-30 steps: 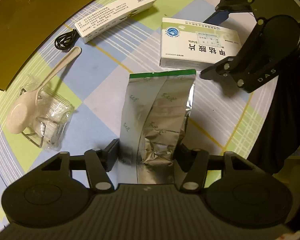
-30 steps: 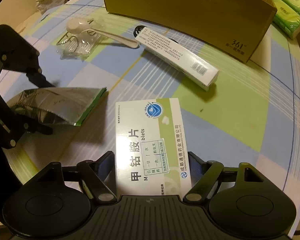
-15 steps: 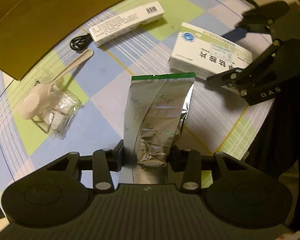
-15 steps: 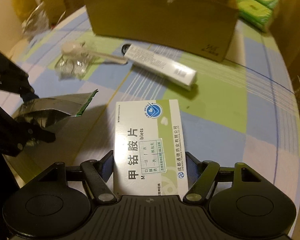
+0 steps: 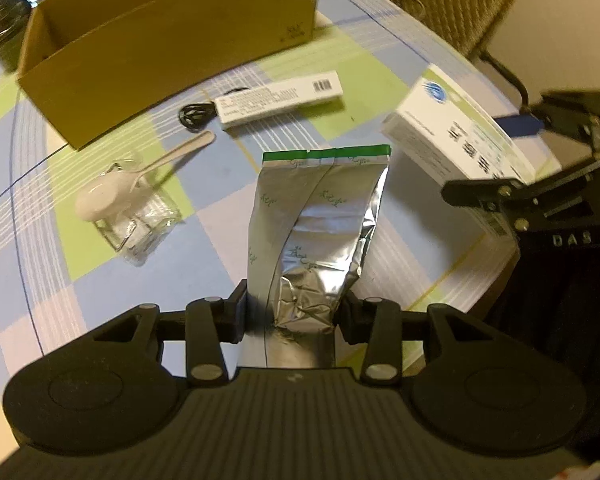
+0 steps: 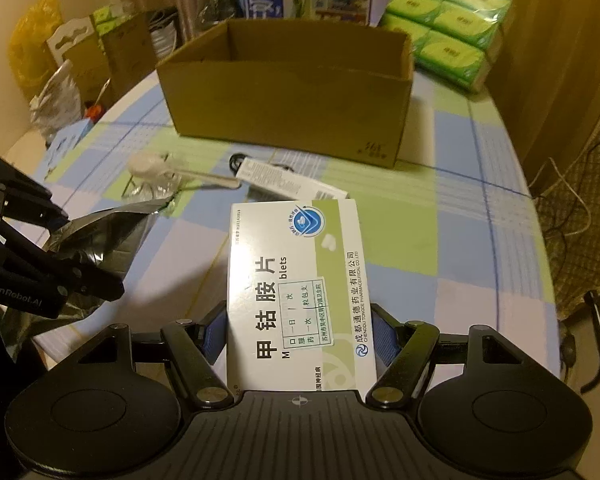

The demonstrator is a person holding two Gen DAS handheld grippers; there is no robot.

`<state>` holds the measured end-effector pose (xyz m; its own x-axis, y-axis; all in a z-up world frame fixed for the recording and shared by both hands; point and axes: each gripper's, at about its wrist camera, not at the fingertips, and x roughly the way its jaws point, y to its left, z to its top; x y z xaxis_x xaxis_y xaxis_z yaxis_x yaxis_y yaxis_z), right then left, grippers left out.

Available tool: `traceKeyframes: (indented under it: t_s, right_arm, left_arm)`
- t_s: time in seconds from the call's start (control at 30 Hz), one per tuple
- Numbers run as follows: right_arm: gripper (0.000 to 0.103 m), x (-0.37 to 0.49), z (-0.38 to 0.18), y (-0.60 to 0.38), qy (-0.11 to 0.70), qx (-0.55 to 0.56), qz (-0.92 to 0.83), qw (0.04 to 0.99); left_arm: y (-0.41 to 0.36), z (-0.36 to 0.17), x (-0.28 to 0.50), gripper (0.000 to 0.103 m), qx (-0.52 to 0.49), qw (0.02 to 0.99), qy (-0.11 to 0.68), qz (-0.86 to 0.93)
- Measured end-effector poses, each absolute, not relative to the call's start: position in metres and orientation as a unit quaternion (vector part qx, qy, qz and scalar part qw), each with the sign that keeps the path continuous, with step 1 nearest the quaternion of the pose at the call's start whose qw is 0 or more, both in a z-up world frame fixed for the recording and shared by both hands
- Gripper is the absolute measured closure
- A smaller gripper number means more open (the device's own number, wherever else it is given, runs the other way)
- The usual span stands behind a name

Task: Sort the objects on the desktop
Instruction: 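Lift the foil bag and white medicine box and carry them toward the cardboard box, then lower both items into the cardboard box and open both tools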

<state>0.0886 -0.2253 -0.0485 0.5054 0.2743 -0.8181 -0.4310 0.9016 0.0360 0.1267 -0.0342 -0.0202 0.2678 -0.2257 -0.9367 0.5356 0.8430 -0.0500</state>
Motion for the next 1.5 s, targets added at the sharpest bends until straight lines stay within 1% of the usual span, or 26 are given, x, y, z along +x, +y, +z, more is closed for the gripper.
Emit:
traceKeyframes:
  t_s: [0.2, 0.57, 0.93, 1.17, 1.5]
  right_arm:
    - [0.035, 0.082, -0.037, -0.229, 0.444, -0.059, 0.197, 0.872]
    - [0.035, 0.082, -0.026, -0.23, 0.434, -0.047, 0.196, 0.878]
    - [0.035, 0.099, -0.018, -0.233, 0.428, -0.052, 0.194, 0.881]
    - [0.035, 0.13, 0.006, -0.226, 0.416, -0.058, 0.198, 0.886]
    - [0.035, 0.204, 0.053, -0.204, 0.388, -0.074, 0.205, 0.895]
  left_arm:
    - [-0.031, -0.002, 0.122, 0.066, 0.097, 0.802, 0.547, -0.221]
    - [-0.041, 0.009, 0.118, 0.066, 0.094, 0.811, 0.536, -0.214]
    - [-0.036, 0.018, 0.131, 0.066, 0.091, 0.814, 0.532, -0.215]
    - [-0.023, 0.05, 0.161, 0.066, 0.088, 0.826, 0.519, -0.203]
    - [-0.015, 0.112, 0.234, 0.066, 0.095, 0.846, 0.49, -0.188]
